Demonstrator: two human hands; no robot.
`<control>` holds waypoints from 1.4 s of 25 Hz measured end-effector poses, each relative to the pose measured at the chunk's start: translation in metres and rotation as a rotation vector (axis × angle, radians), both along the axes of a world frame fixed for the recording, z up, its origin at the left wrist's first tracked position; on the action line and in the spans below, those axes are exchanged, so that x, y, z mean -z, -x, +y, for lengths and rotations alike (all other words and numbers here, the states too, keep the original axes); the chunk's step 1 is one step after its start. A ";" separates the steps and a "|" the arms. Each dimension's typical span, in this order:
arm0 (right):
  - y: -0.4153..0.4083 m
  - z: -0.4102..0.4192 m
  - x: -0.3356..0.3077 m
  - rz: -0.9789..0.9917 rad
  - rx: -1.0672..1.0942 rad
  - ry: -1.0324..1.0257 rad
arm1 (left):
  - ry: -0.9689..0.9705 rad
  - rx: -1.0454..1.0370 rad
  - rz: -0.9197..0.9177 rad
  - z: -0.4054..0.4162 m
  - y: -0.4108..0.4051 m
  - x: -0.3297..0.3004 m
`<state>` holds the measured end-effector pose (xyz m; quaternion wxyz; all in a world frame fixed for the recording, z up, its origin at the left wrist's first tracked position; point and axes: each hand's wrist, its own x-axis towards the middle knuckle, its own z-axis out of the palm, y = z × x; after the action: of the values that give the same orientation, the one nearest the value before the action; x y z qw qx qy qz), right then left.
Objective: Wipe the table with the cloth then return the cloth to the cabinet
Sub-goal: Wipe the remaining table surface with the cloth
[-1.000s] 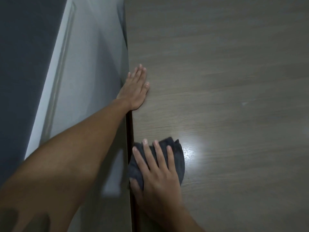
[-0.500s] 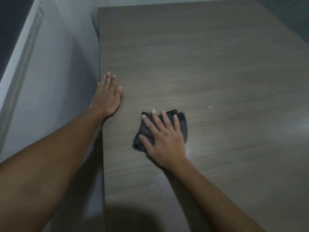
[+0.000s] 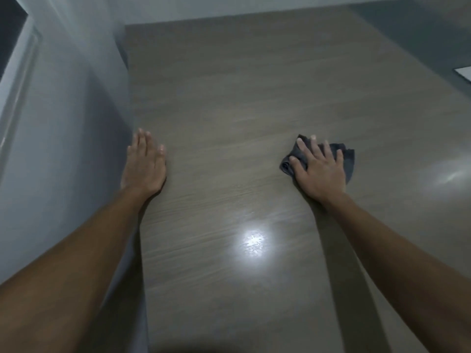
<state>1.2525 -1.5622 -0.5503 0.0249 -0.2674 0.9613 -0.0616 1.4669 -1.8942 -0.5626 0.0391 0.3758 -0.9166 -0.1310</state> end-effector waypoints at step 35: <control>-0.361 0.170 -0.010 -0.080 -0.632 0.135 | -0.327 -0.286 0.375 0.341 -0.275 -0.004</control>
<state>1.6140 -1.3926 -0.5401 0.0628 -0.5512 0.8226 -0.1248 1.7422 -1.5536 -0.5589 0.1649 0.4717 -0.7977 -0.3377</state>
